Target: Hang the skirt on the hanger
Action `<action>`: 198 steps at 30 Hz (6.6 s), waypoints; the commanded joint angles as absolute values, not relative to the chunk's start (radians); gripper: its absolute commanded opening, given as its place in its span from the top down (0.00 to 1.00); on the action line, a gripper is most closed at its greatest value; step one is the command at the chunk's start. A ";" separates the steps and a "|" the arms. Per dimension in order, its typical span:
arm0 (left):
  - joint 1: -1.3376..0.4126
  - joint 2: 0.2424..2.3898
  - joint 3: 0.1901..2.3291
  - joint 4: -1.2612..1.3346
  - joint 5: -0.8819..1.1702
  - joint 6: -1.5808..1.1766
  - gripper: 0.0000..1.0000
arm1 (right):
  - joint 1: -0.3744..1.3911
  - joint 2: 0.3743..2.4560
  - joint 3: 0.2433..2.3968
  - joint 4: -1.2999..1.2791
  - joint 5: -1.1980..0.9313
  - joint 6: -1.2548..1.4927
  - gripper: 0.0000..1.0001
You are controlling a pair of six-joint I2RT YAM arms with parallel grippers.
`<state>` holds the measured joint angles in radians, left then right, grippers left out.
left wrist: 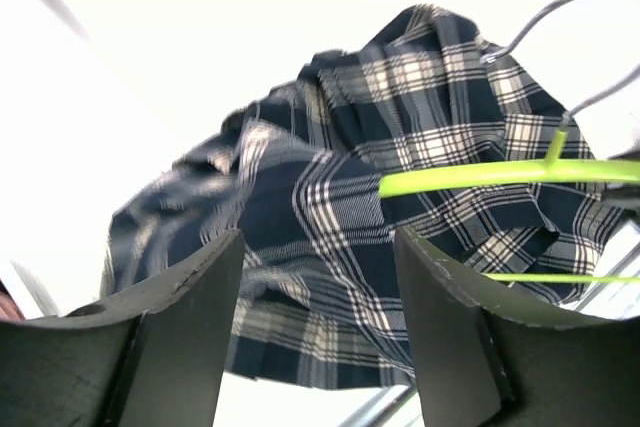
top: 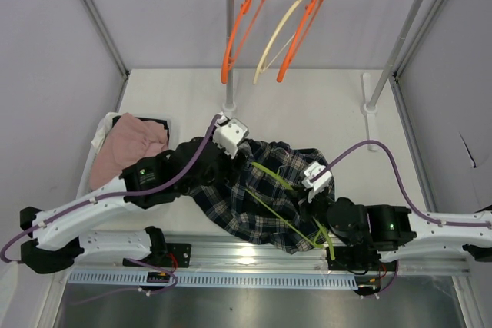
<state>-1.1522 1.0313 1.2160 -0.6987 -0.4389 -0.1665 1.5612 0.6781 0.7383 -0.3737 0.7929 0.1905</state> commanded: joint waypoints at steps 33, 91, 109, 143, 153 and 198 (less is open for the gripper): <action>-1.003 1.183 1.051 -0.413 -0.190 0.156 0.35 | 1.496 0.606 0.755 -0.319 0.710 0.195 1.00; -0.830 1.201 0.894 -0.336 -0.922 -0.353 1.00 | 1.169 0.626 0.712 -0.746 0.483 0.845 0.41; -0.833 1.152 0.848 -0.351 -0.796 -0.374 1.00 | 1.459 0.986 0.535 -0.469 0.586 0.992 0.42; -1.022 1.026 0.741 -0.207 -0.632 0.087 1.00 | 0.316 1.071 0.873 -0.597 -0.009 0.499 1.00; -1.077 1.123 0.722 -0.222 -0.689 0.156 1.00 | 0.265 1.173 0.922 -0.606 -0.025 0.451 1.00; -0.727 1.515 1.069 -0.134 -0.109 -0.759 0.36 | 0.448 1.152 0.713 -0.499 0.064 0.509 1.00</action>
